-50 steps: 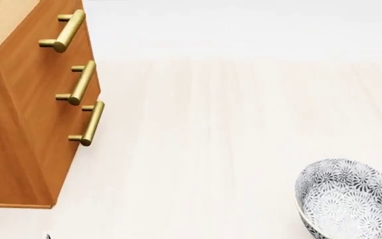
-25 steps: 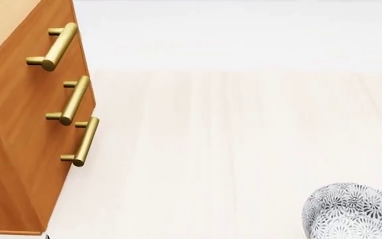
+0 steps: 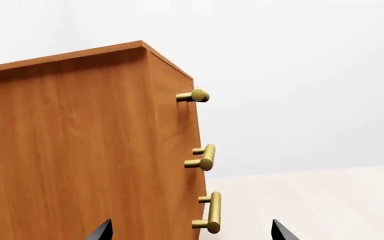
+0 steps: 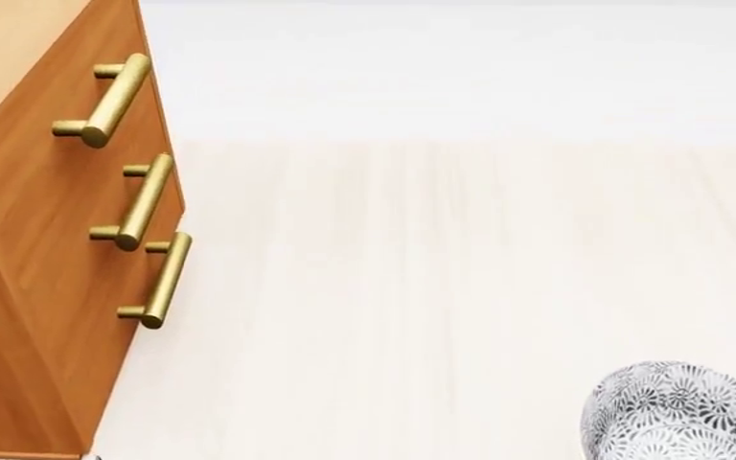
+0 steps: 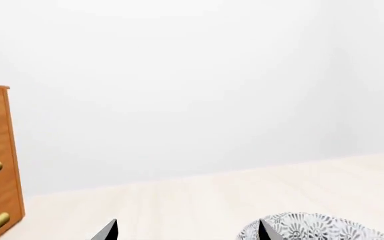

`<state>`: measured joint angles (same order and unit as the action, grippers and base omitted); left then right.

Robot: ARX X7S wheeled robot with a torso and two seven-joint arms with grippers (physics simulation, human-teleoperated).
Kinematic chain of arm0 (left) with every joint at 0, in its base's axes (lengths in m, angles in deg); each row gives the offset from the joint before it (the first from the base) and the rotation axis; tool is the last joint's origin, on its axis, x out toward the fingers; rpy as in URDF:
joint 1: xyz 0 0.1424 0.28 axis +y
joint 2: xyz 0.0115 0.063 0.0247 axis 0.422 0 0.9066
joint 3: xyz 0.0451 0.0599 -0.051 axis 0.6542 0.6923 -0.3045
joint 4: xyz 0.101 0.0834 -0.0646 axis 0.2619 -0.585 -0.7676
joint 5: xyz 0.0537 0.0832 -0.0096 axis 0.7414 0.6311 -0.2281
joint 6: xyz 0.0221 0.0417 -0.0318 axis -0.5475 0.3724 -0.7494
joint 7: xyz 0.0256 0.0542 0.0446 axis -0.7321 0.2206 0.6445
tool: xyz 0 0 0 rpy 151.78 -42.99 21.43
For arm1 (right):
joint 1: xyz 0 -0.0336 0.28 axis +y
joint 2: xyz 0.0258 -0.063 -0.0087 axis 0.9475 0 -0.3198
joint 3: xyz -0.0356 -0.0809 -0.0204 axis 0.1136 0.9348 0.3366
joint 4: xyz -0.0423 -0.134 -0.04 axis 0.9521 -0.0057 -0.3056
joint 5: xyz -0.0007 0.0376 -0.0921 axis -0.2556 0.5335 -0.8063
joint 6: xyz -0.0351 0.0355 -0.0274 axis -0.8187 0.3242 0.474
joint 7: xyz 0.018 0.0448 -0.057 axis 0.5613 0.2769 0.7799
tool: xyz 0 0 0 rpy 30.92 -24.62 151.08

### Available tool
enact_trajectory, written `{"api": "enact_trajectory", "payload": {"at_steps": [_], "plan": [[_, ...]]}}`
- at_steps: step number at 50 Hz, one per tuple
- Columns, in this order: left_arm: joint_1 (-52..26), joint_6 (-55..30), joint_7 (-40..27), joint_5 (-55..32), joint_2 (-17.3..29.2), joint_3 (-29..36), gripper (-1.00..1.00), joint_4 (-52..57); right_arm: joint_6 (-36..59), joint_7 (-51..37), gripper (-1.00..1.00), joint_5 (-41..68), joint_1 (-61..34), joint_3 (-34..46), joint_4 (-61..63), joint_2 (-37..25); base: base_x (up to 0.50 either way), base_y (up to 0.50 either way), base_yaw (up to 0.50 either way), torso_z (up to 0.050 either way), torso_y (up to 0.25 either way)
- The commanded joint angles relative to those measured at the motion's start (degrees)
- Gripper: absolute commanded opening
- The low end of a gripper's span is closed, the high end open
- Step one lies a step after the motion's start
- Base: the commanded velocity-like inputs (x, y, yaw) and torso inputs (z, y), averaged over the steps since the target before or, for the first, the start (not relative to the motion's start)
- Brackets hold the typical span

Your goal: Put the bowl on top of the cabinet.

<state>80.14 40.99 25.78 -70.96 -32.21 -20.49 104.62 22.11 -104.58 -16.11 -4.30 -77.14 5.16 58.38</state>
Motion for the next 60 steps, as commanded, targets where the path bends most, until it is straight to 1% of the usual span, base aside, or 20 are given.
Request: {"api": "enact_trajectory", "payload": {"at_steps": [1, 40, 44, 46, 47, 49, 54, 55, 58, 60], "plan": [[0.1, 1.2, -0.1, -0.1, 0.9, 0.6, 1.00, -0.3, -0.2, -0.5, 1.00, -0.5, -0.1, 0.5, -0.1, -0.4, 0.00, 0.00, 0.00, 0.039, 0.000], [-0.5, 0.8, -1.0, -1.5, 1.8, 1.4, 1.00, -0.8, -0.4, -1.8, 1.00, -0.9, -0.3, 2.1, -0.5, -1.5, 0.00, 0.00, 0.00, 0.039, 0.000], [-1.4, -2.1, -0.5, -1.9, 1.6, 1.8, 1.00, -0.7, 1.3, -0.6, 1.00, 0.1, -0.3, 2.9, 0.3, -2.3, 0.00, 0.00, 0.00, 0.030, 0.000], [-1.4, -1.9, -0.1, -2.0, 1.8, 2.2, 1.00, -0.8, 4.6, 1.1, 1.00, 3.9, -0.7, 3.3, 1.5, -3.4, 0.00, 0.00, 0.00, 0.012, 0.000], [-1.7, -2.1, 0.1, -2.1, 1.9, 2.4, 1.00, -1.0, 7.2, 0.6, 1.00, 3.8, -1.4, 3.2, 2.1, -3.7, 0.00, 0.00, 0.00, 0.008, 0.000], [-1.9, -2.3, 0.2, -2.4, 1.8, 2.4, 1.00, -1.2, 9.0, 1.6, 1.00, 5.6, -1.6, 3.6, 2.9, -4.4, 0.00, 0.00, 0.00, 0.000, 0.000], [-2.8, -5.4, 1.5, -4.5, 2.0, 2.5, 1.00, -0.7, 13.6, -0.2, 1.00, 8.1, -2.3, 2.1, 5.2, -4.5, 0.00, 0.00, 0.00, 0.000, 0.000], [-3.4, -8.0, 1.6, -4.6, 1.7, 2.6, 1.00, -0.5, 13.6, -0.7, 1.00, 8.3, -2.1, 1.6, 5.6, -4.5, 0.00, 0.00, 0.00, 0.000, 0.000], [-4.8, -12.1, 0.3, -4.4, 0.5, 1.9, 1.00, -0.3, 17.3, -6.3, 1.00, 8.7, -1.9, -1.2, 7.6, -2.6, 0.00, 0.00, 0.00, 0.000, 0.000], [-4.8, -13.0, -0.2, -4.7, 0.1, 1.6, 1.00, 0.0, 18.9, -6.8, 1.00, 10.1, -2.4, -1.8, 8.3, -2.5, 0.00, 0.00, 0.00, 0.000, 0.000]]}}
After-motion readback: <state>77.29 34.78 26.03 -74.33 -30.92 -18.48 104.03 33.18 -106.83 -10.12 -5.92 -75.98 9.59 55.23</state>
